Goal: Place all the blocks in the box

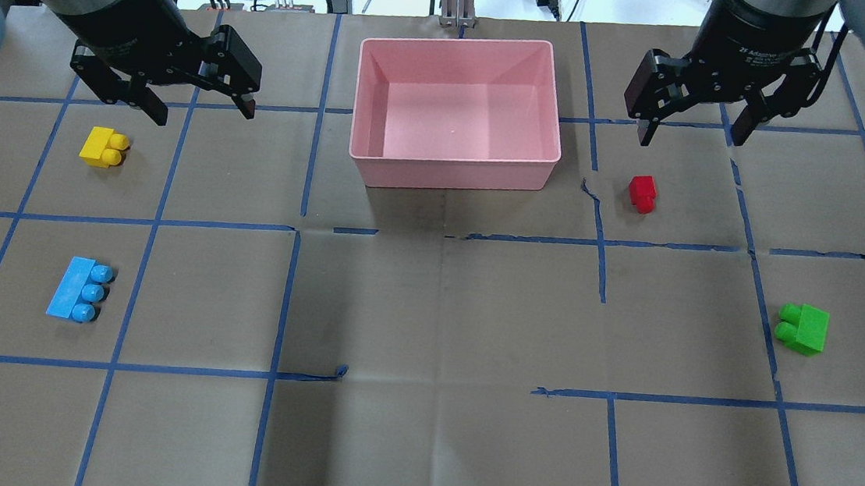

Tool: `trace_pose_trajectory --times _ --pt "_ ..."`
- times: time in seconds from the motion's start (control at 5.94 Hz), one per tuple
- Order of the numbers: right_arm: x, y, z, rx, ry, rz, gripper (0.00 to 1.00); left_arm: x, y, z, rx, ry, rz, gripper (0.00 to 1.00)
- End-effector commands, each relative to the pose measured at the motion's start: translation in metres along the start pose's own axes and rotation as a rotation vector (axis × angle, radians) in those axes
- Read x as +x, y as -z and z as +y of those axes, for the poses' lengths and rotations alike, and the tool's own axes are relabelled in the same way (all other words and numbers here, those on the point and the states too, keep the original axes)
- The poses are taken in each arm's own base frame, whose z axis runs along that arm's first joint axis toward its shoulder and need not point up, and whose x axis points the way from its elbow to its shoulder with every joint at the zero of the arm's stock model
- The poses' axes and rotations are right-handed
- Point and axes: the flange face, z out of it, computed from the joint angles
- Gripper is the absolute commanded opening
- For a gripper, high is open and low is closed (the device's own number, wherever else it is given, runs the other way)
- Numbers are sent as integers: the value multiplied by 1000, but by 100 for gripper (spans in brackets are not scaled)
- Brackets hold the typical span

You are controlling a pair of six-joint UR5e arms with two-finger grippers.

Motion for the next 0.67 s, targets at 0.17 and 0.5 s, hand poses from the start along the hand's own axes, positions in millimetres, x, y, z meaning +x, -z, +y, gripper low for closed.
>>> trace_pose_trajectory --times 0.17,0.5 --pt "0 0 0 0 1 0 99 3 3 1 -3 -2 21 100" --pt "0 0 0 0 0 0 99 4 -3 0 -6 4 27 100"
